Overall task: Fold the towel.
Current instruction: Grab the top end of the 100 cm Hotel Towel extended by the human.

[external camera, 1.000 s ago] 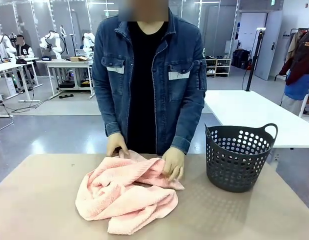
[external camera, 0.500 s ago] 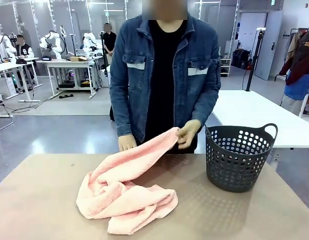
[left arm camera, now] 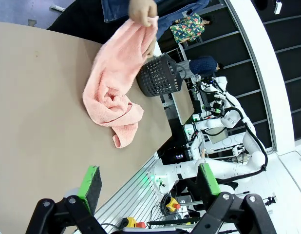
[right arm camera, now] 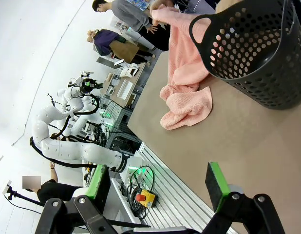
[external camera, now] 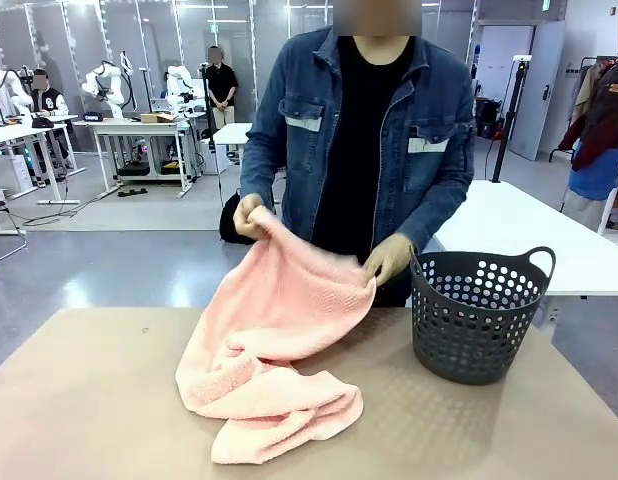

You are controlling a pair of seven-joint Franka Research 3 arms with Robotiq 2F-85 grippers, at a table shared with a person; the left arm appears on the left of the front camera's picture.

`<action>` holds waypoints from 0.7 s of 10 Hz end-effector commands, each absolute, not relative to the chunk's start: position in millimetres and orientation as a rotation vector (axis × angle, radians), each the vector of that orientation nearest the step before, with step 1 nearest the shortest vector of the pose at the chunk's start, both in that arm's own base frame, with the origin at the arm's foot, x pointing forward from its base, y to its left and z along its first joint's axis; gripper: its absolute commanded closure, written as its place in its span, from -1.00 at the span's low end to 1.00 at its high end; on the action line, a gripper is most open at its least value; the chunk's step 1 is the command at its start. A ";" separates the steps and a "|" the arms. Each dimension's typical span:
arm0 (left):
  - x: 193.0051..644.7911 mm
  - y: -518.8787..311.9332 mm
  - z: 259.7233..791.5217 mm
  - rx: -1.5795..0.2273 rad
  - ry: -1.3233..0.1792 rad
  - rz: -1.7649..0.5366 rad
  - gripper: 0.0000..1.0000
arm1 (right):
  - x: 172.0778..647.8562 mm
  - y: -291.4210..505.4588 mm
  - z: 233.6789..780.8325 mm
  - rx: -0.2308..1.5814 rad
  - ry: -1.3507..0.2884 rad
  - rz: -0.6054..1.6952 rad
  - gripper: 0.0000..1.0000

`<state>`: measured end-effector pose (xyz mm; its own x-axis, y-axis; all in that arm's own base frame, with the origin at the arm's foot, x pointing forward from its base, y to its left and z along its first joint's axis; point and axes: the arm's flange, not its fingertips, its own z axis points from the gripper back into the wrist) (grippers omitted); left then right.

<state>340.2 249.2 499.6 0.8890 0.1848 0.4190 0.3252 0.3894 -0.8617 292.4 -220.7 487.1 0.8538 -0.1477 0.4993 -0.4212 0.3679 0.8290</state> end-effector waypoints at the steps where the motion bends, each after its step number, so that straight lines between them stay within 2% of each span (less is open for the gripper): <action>1: 340.0 250.1 499.3 -1.188 -0.499 -0.099 -1.00 | 293.4 -221.9 489.1 1.201 -0.565 0.197 -1.00; 7: 340.0 250.1 499.3 -1.188 -0.499 -0.099 -1.00 | 293.4 -221.9 489.1 1.201 -0.565 0.197 -1.00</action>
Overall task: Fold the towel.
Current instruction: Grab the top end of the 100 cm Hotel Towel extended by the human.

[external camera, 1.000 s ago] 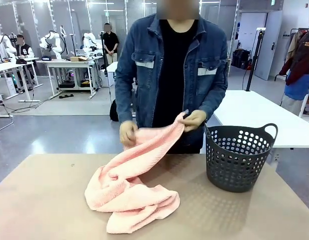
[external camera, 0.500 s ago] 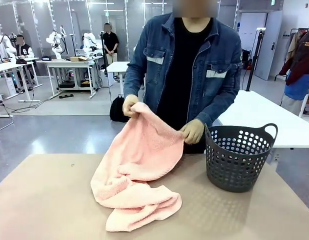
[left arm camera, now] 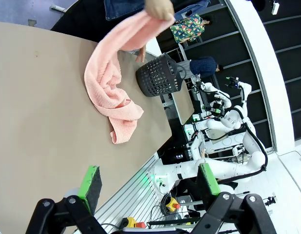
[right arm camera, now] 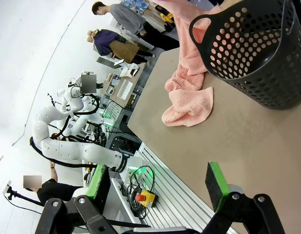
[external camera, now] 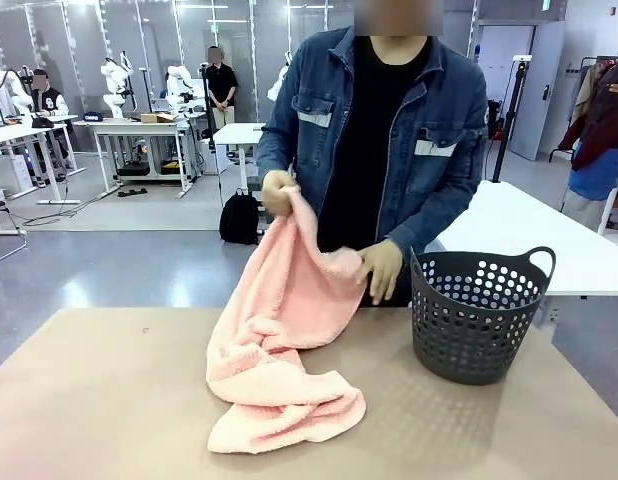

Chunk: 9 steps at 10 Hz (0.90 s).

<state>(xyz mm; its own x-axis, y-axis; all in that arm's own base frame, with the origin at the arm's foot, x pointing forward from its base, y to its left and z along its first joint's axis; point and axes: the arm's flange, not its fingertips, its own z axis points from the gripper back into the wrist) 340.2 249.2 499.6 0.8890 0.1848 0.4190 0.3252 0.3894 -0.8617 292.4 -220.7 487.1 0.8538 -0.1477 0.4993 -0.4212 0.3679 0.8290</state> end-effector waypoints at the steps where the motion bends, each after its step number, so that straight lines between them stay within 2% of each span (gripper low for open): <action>1: 340.0 250.1 499.3 -1.188 -0.499 -0.099 -1.00 | 293.4 -221.9 489.1 1.201 -0.565 0.197 -1.00; 9: 340.0 250.1 499.3 -1.188 -0.499 -0.099 -1.00 | 293.4 -221.9 489.1 1.201 -0.565 0.197 -1.00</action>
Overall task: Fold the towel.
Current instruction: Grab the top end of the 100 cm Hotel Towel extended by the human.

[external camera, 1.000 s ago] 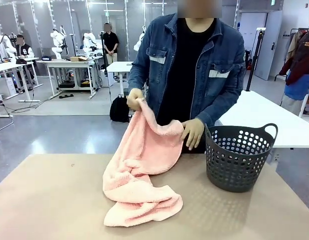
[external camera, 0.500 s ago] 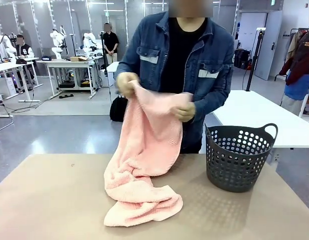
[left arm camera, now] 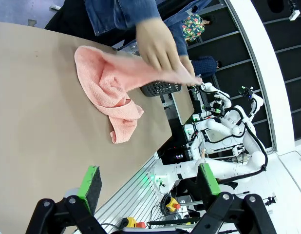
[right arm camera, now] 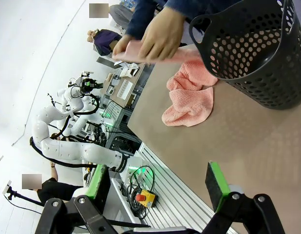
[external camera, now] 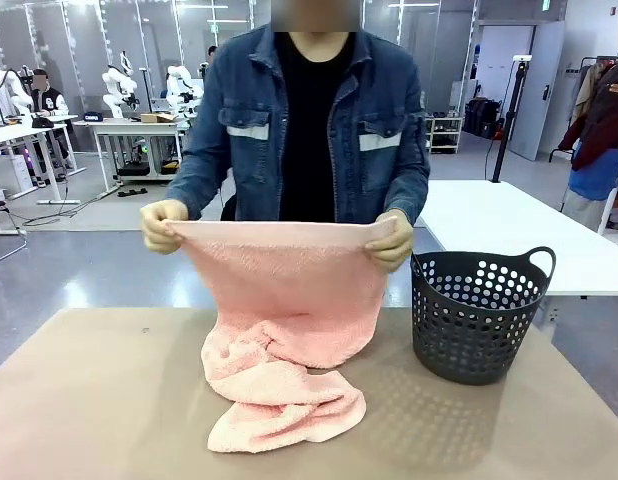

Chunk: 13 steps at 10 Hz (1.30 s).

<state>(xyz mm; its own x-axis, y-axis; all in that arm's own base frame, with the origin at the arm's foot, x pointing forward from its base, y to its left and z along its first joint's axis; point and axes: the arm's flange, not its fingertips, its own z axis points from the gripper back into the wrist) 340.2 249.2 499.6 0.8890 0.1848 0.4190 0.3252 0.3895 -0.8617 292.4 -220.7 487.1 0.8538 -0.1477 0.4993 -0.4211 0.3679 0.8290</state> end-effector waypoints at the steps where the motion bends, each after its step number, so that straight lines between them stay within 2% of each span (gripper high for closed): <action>1: 340.0 250.1 499.3 -1.188 -0.499 -0.099 -1.00 | 293.4 -221.9 489.1 1.201 -0.565 0.197 -1.00; 7: 340.2 249.2 499.6 -1.181 -0.496 -0.094 -1.00 | 292.5 -220.7 487.1 1.197 -0.552 0.187 -1.00; 10: 319.8 214.6 580.6 -0.779 -0.611 -0.493 -1.00 | 280.0 -194.6 574.8 0.843 -0.706 0.556 -1.00; 13: 300.8 149.3 640.7 -0.553 -0.650 -0.822 -1.00 | 266.0 -137.6 653.7 0.534 -0.774 0.893 -1.00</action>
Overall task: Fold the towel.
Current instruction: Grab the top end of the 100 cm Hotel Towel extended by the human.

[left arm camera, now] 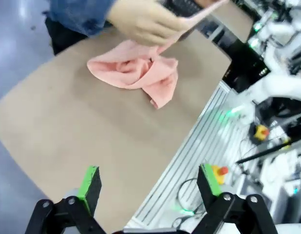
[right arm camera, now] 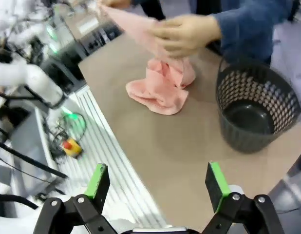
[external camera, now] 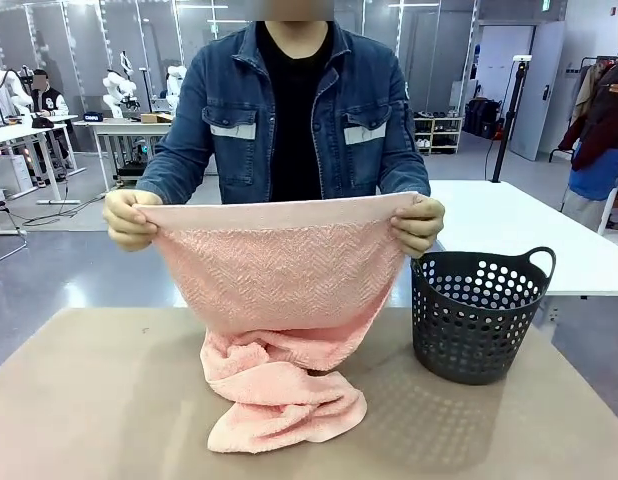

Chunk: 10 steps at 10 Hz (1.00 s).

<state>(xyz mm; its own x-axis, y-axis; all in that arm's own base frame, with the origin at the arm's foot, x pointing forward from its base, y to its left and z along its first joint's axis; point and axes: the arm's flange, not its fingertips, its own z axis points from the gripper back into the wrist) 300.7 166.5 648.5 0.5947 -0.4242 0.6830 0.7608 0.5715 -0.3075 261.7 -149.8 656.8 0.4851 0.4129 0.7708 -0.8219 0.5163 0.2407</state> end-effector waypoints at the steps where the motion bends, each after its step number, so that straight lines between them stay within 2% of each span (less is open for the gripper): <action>1: 293.8 122.3 654.3 -0.468 -0.656 -0.934 -1.00 | 260.3 -111.6 672.7 0.421 -0.787 1.009 -1.00; 4: 274.8 40.0 673.5 -0.236 -0.669 -1.151 -1.00 | 241.1 -33.1 710.2 0.150 -0.784 1.268 -1.00; 8: 277.6 14.4 675.7 -0.274 -0.660 -1.174 -1.00 | 245.0 -10.9 714.1 0.157 -0.790 1.261 -1.00; 10: 274.3 11.4 681.0 -0.261 -0.671 -1.214 -1.00 | 238.6 -7.0 724.9 0.127 -0.786 1.337 -1.00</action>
<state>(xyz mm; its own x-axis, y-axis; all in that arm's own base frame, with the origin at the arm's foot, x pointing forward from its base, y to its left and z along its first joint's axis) 276.0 11.5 676.8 0.1810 -0.7704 0.6114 0.9294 0.3373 0.1498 242.9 -7.2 720.3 0.0113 0.8164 0.5774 -0.9027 0.2567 -0.3453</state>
